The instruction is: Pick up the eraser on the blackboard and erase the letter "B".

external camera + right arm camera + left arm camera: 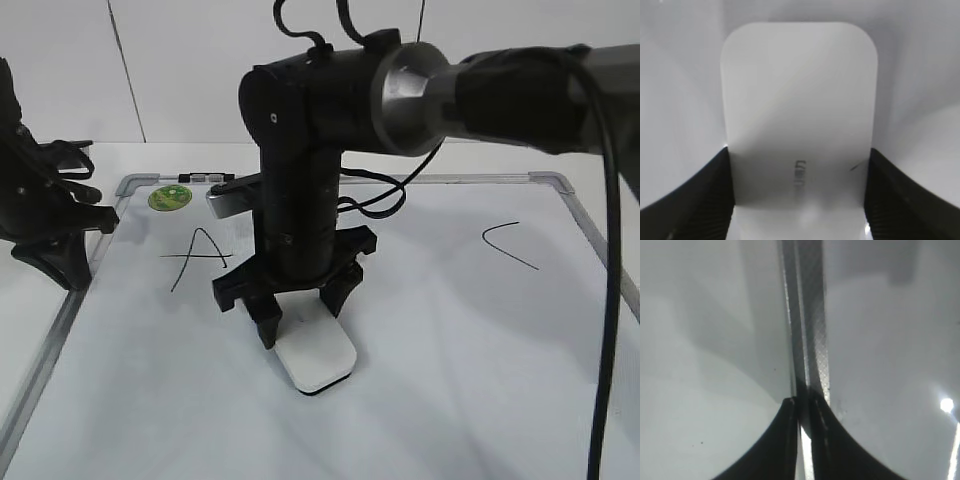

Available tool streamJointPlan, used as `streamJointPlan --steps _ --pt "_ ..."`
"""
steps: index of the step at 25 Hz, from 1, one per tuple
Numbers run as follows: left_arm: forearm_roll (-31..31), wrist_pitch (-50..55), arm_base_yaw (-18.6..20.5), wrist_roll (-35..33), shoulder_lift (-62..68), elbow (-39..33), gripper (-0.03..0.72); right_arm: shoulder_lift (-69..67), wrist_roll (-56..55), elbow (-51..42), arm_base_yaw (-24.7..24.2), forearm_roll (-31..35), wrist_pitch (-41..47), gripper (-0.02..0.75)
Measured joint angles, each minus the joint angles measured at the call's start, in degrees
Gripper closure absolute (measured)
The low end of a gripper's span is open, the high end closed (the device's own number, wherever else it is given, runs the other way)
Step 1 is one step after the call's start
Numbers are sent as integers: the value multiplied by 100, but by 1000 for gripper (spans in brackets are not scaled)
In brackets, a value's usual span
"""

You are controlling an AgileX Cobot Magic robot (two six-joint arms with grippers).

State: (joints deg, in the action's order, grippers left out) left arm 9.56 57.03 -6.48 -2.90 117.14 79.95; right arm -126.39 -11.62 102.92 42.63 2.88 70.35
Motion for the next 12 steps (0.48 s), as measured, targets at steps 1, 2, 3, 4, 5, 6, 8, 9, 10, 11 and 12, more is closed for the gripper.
streamJointPlan --steps 1,2,3,4,5,6,8,9,10,11,12 --pt "0 0 0 0 0 0 657 -12 0 47 2 -1 27 210" --pt "0 0 0 0 0 0 657 -23 13 73 2 -1 64 210" --pt "0 0 0 0 0 0 657 -32 29 97 2 -1 74 210" --pt "0 0 0 0 0 0 657 -32 29 106 2 -1 88 210" --pt "0 0 0 0 0 0 657 -32 29 106 2 -1 88 209" --pt "0 0 0 0 0 0 657 -32 29 106 2 -11 88 210" --pt "0 0 0 0 0 0 657 -32 29 106 -21 -11 88 210" --pt "0 0 0 0 0 0 656 -21 29 106 -31 2 88 210" --pt "-9 0 0 0 0 0 656 2 29 106 -68 22 88 210" --pt "-22 0 0 0 0 0 656 16 29 96 -99 36 76 210" --pt "-31 0 0 0 0 0 656 52 29 96 -154 60 65 210"
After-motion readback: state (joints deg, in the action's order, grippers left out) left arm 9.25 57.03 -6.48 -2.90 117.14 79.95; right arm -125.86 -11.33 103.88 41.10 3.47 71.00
